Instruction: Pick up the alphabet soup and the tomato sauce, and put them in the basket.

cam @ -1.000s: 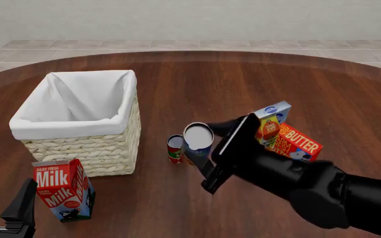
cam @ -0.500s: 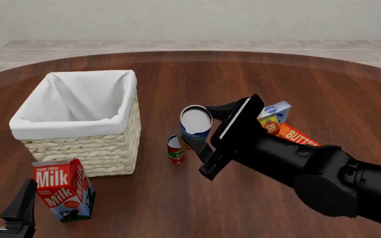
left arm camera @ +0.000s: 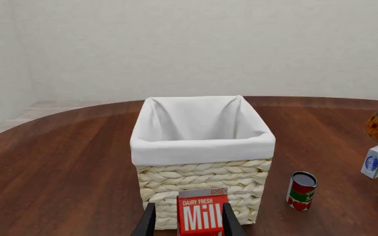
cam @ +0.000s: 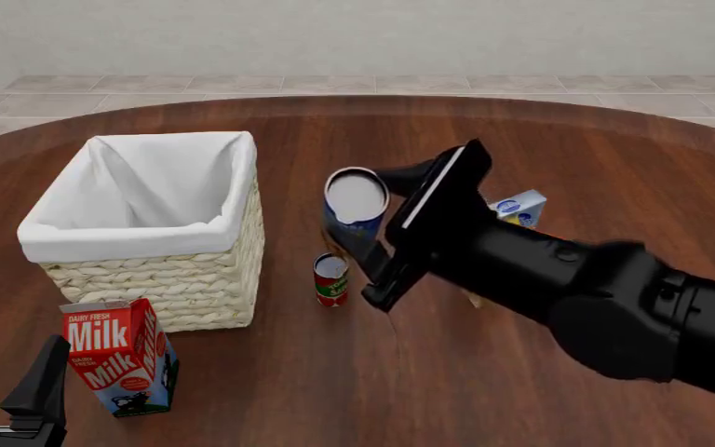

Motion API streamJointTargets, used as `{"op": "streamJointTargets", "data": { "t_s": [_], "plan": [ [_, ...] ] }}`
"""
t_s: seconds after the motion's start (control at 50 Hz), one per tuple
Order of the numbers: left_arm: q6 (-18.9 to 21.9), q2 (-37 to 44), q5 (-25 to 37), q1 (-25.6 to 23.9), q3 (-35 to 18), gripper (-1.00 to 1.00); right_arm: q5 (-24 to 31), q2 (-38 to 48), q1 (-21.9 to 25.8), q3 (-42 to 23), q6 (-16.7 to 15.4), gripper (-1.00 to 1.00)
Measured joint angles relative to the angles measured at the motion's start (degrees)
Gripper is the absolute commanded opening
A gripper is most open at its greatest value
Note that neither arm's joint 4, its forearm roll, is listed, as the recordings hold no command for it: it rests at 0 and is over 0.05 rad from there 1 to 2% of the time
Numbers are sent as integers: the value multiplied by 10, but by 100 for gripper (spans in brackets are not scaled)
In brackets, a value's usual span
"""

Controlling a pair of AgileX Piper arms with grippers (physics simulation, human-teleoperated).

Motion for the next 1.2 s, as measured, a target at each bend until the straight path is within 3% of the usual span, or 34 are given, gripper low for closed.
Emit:
{"op": "streamJointTargets", "data": {
  "t_s": [1.2],
  "plan": [
    [0,0,0,0,0,100,47,74,48,-157,-23,-100]
  ]
}}
